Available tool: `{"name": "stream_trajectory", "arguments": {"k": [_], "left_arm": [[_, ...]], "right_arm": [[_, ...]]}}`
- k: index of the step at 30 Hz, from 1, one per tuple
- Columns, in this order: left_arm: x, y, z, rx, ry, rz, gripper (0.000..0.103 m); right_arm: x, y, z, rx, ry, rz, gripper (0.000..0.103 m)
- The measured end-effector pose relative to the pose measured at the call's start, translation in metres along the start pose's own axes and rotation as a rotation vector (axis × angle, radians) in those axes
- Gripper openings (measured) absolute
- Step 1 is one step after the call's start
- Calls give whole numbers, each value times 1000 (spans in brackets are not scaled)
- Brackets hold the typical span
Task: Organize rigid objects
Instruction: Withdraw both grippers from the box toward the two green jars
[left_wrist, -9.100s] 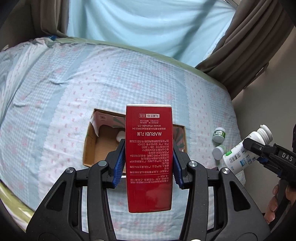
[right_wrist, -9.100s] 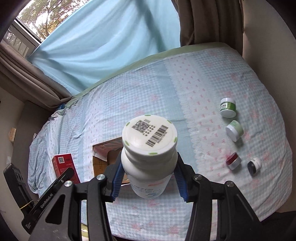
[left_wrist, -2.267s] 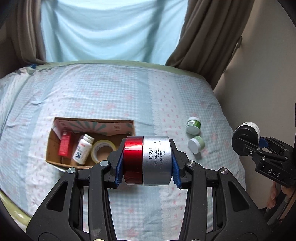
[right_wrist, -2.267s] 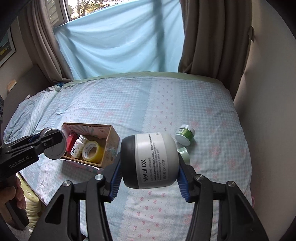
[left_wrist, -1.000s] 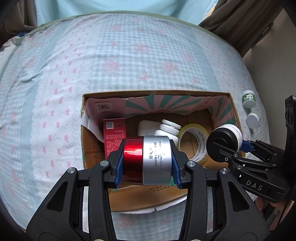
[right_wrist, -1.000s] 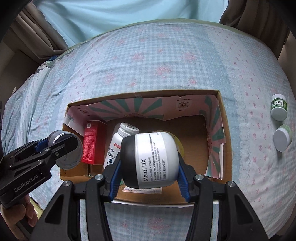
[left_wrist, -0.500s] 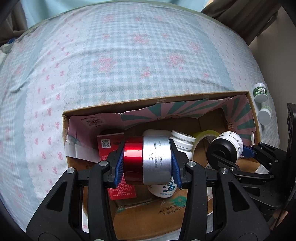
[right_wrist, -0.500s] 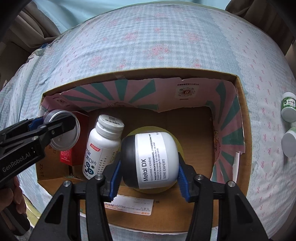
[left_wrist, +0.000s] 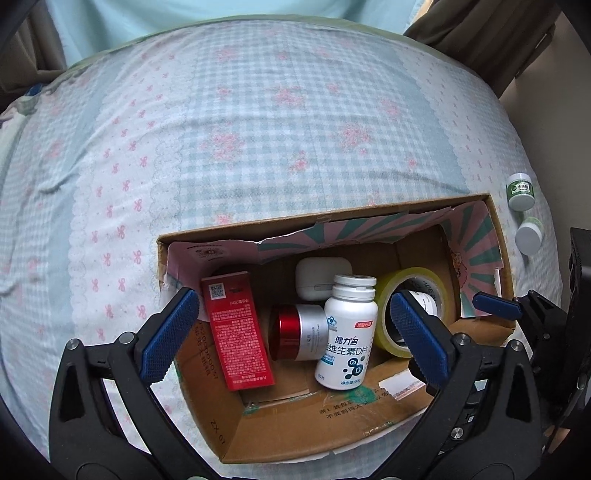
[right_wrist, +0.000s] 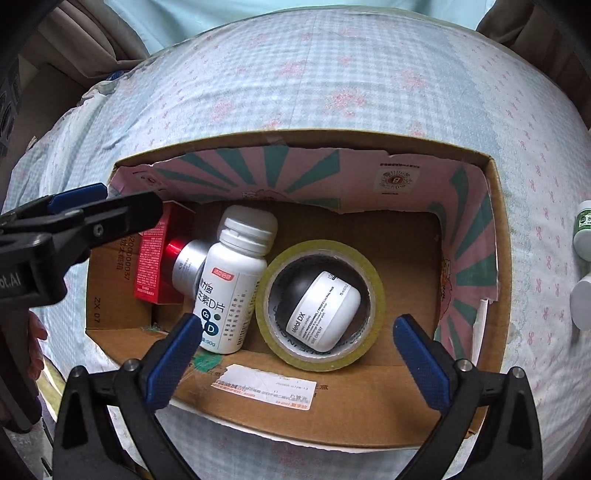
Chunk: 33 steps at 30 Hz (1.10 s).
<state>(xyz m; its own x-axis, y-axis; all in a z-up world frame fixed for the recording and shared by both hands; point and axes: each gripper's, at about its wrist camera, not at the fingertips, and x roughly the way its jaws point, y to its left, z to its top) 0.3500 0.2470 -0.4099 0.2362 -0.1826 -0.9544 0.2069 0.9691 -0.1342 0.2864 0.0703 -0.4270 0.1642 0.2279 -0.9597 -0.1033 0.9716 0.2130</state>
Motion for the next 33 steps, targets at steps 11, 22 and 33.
{"name": "stream_trajectory", "arguments": {"k": [11, 22, 33], "left_arm": [[-49, -1, -15, -63, -29, -26, 103], [-154, -16, -50, -77, -109, 2, 103], [-232, -66, -68, 54, -266, 1, 103]], "right_arm": [[-40, 10, -8, -22, -29, 1, 103], [-138, 28, -37, -44, -148, -18, 103], [-231, 9, -74, 37, -265, -141, 103]]}}
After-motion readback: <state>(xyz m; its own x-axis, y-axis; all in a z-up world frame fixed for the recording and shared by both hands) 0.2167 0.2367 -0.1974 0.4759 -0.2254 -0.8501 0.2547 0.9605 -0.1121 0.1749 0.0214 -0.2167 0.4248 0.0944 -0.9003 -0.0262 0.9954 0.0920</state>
